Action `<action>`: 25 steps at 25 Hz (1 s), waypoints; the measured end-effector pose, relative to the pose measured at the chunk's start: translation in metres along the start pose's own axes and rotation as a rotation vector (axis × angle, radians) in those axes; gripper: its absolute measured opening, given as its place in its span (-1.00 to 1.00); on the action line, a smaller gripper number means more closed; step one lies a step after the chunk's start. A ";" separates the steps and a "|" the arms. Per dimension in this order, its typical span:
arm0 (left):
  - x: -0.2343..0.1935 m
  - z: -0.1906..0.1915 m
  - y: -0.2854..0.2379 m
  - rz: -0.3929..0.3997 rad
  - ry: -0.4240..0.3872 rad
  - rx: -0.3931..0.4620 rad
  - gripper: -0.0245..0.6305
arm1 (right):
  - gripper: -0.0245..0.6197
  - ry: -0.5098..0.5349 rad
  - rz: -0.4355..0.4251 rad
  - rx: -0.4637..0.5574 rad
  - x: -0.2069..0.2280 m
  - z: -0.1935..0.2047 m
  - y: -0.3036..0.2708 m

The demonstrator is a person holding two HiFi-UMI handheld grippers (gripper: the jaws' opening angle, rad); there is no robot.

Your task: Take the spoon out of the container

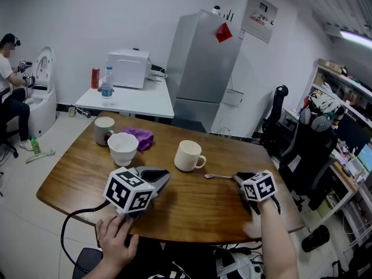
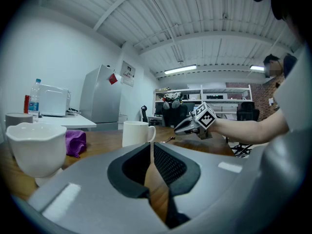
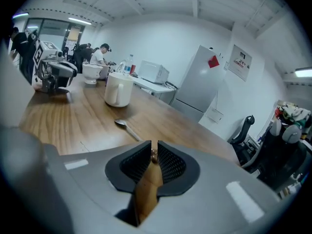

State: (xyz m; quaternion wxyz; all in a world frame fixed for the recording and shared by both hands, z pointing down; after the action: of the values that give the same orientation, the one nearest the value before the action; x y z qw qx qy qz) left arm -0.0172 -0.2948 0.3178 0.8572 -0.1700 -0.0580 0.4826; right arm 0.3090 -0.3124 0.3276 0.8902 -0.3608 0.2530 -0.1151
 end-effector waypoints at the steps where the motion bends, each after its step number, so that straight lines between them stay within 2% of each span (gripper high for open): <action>1: 0.000 0.000 0.000 0.000 0.000 0.000 -0.85 | -0.81 -0.003 -0.003 0.020 -0.001 -0.002 0.003; 6: 0.000 0.000 0.000 0.001 0.001 0.000 -0.85 | -0.91 -0.025 -0.024 0.153 -0.010 -0.019 0.020; 10: 0.001 0.000 0.000 -0.001 0.000 0.000 -0.85 | -0.91 -0.043 -0.077 0.242 -0.023 -0.030 0.030; 19: 0.001 -0.001 0.000 0.000 0.000 0.000 -0.85 | -0.91 -0.086 -0.216 0.377 -0.051 -0.055 0.048; 25: 0.002 0.000 -0.001 0.000 0.000 0.001 -0.85 | -0.91 -0.106 -0.308 0.430 -0.070 -0.066 0.052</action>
State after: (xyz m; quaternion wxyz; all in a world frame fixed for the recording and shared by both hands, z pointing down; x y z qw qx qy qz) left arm -0.0160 -0.2937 0.3179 0.8573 -0.1697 -0.0579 0.4825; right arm 0.2155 -0.2867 0.2769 0.9303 -0.2032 0.1180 -0.2815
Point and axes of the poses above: the fingertips, and each gripper's own axes: y backward along the fingers, x to its right, z out of its underside, the point moved 6 cm from there along y, backward along the fingers, and after that the axes turned 11 degrees about -x, right-handed, at the moved point
